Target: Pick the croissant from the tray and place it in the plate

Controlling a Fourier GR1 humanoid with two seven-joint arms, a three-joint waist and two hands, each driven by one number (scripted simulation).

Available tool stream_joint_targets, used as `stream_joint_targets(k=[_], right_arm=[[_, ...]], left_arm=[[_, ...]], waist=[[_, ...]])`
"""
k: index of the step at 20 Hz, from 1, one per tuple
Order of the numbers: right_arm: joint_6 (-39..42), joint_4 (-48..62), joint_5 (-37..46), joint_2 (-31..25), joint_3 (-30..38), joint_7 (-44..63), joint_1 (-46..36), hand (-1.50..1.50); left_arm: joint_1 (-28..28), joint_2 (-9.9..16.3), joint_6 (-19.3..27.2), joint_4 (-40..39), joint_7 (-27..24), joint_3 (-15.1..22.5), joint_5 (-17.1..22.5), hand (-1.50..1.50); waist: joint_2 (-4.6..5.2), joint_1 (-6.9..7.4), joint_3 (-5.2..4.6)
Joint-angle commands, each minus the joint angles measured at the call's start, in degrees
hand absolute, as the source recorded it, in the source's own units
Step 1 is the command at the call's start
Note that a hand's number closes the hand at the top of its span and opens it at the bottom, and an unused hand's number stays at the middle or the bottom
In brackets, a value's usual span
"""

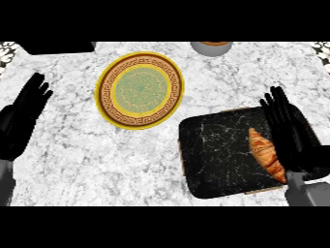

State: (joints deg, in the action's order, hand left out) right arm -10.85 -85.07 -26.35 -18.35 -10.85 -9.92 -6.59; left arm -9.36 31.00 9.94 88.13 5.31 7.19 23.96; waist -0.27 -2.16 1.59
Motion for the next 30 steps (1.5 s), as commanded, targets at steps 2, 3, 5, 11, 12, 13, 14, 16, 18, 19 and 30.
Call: stream_joint_targets(k=[2, 3, 5, 11, 12, 13, 14, 16, 18, 19, 30], right_arm=[[2.96, -8.20, -2.32, -1.27, 0.31, 2.35, 2.56, -1.50], [2.60, -9.82, -2.40, -2.03, 0.53, 3.95, 0.20, -1.50], [5.13, -9.51, -4.15, -2.44, 0.97, 4.87, -3.82, -1.50], [-14.40, -15.60, 18.99, -3.13, 1.48, -10.94, 6.09, -1.50], [-15.32, -19.36, 18.83, -0.56, 0.25, -14.35, 10.89, -1.50], [-13.91, -18.71, 17.13, 0.42, 1.74, -19.59, 15.19, -1.50], [-13.34, -21.70, 16.32, 0.57, 2.11, -21.09, 17.50, -1.50], [-10.47, -23.71, 14.31, 1.29, 2.33, -27.06, 25.34, -1.50], [-11.19, -28.73, 19.69, -0.89, -0.59, -22.54, 27.38, -1.50], [-9.40, -31.76, 19.97, -3.68, -0.73, -20.50, 29.62, -1.50], [-6.72, -39.92, 37.71, -24.45, 2.72, 10.86, 33.85, -1.50]], left_arm=[[2.33, 1.14, -0.28, -2.09, -3.99, 1.26, -6.54, 0.00], [5.17, 0.93, 3.03, 0.31, -5.73, 3.37, -10.81, 0.00], [7.51, 3.74, 4.65, -3.00, -9.68, 2.42, -15.34, 0.00], [12.66, 3.25, 5.68, -4.23, -12.00, 2.27, -15.97, 0.00], [14.63, 2.07, 6.09, -4.23, -14.11, 3.00, -16.47, 0.00], [15.56, 1.96, 7.12, -1.27, -11.95, 3.65, -17.00, 0.00], [13.68, 1.49, 6.42, -6.01, -14.42, 2.40, -17.04, 0.00], [14.56, 2.01, 6.44, -1.38, -11.24, 2.60, -17.21, 0.00], [16.08, -1.04, 8.02, -2.45, -14.11, 3.28, -19.99, 0.00], [13.63, -1.12, 6.70, -6.37, -15.03, 2.62, -19.85, 0.00], [14.89, 0.92, 4.38, -1.50, -12.84, 1.78, -18.67, 0.00]], waist=[[0.11, 1.53, -1.62], [-0.06, 2.00, -1.62], [0.11, 2.98, -1.62], [-0.27, 1.38, -1.65], [-0.42, 0.81, -1.63], [-0.31, 1.05, -1.49], [-0.08, 0.48, -1.58], [-0.07, 1.00, -1.50], [0.08, 1.64, -1.59], [0.11, 1.31, -1.61], [0.26, 2.35, -1.76]])
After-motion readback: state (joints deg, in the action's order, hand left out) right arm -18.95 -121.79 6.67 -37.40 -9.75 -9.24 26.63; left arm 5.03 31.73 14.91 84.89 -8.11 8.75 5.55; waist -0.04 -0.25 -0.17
